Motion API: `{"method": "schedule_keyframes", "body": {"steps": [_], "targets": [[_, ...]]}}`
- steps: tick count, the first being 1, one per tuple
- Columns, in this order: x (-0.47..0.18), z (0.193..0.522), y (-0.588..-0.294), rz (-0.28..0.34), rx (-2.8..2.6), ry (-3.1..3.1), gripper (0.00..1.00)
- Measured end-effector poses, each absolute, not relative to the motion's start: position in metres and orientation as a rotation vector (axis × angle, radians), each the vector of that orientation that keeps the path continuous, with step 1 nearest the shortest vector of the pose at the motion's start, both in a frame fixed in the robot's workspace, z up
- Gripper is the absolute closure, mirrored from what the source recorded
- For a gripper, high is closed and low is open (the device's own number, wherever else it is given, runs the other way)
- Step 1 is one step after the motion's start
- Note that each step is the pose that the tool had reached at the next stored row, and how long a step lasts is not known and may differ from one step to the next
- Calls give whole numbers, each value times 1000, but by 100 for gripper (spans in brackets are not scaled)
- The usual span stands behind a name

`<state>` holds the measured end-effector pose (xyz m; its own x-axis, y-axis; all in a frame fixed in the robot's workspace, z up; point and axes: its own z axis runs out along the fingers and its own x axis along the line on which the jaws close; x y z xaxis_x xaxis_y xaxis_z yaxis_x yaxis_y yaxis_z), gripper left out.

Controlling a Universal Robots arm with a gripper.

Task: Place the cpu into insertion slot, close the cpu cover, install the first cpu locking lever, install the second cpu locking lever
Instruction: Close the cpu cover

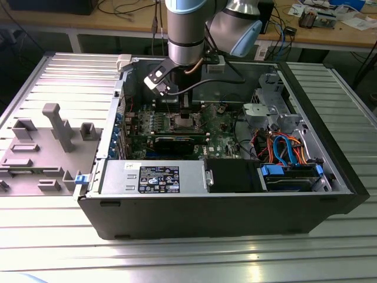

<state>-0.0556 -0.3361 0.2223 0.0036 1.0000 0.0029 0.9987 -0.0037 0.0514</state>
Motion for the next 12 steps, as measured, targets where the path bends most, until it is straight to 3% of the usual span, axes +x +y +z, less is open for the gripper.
{"method": "schedule_keyframes", "body": {"steps": [12], "targets": [[-55, 233, -336, 50, 2203, 2195, 89]]}}
